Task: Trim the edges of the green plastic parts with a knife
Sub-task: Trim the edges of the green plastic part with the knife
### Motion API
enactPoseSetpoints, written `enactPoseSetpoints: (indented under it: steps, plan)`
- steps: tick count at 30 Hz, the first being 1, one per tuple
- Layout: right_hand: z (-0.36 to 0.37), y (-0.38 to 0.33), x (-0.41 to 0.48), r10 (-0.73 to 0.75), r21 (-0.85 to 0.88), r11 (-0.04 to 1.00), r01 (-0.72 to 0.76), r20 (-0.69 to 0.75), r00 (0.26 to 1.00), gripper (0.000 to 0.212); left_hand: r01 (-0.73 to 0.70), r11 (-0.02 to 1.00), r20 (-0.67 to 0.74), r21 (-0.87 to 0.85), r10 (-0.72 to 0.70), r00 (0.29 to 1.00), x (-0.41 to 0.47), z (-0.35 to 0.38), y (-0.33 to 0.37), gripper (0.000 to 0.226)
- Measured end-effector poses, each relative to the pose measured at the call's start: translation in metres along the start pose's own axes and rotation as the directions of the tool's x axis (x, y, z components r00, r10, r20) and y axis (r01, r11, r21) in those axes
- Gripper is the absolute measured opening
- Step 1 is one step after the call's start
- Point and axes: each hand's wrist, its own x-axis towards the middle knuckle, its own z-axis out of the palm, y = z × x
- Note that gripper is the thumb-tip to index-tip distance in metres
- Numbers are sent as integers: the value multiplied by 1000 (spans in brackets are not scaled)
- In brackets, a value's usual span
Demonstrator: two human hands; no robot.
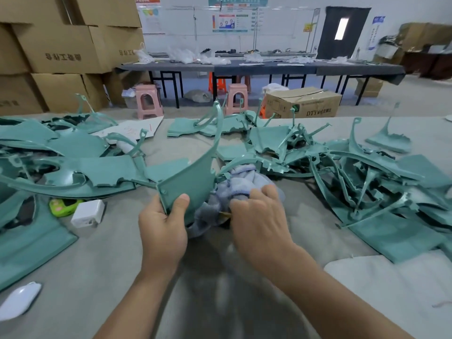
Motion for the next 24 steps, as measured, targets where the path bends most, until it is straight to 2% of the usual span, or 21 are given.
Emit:
enactPoseSetpoints:
  steps: [2,4,6,7,8,9,11,12,13,14,17,20,22,24]
  plan:
    - [-19,17,-9,131,35,991,-128,-105,986,19,-26,999,-53,-25,25,998,-5,1,10,20]
    - [-33,47,-18,260,52,966,-255,-193,946,16,-123,992,-63,17,124,990,-13,1,24,8]
    - [-44,81,-26,426,180,901,-395,-196,883,18,-346,924,91,160,335,938,-31,5,35,14]
    - [-46,95,-29,540,279,828,-486,-163,826,19,-442,882,224,163,404,887,-41,8,33,22]
    - [-47,105,-33,657,371,731,-573,-154,738,19,-467,872,352,143,397,848,-51,12,30,28]
    - [-45,113,-36,766,465,618,-635,-171,620,15,-462,876,455,142,357,816,-58,17,25,32]
    - [-42,120,-41,912,704,372,-605,-157,379,9,-451,872,594,190,263,760,-64,25,12,33]
    - [-42,121,-43,940,811,270,-519,-105,326,10,-453,866,637,214,228,736,-63,29,6,32]
    - [-42,122,-45,942,892,186,-413,-41,334,7,-461,856,655,233,212,726,-59,31,1,32]
    - [-40,122,-45,927,943,92,-319,36,374,8,-464,846,645,262,204,736,-52,32,-2,32]
    - [-34,117,-44,821,978,-127,-166,198,536,31,-459,789,559,407,183,809,-23,30,-13,29]
    - [-30,109,-43,686,944,-215,-251,329,649,30,-390,778,522,492,95,848,-1,28,-20,26]
    - [-23,101,-43,600,913,-230,-337,406,689,27,-421,773,545,474,118,830,1,28,-20,26]
    - [-16,91,-43,529,881,-300,-367,474,704,20,-489,753,578,440,179,796,-8,25,-16,24]
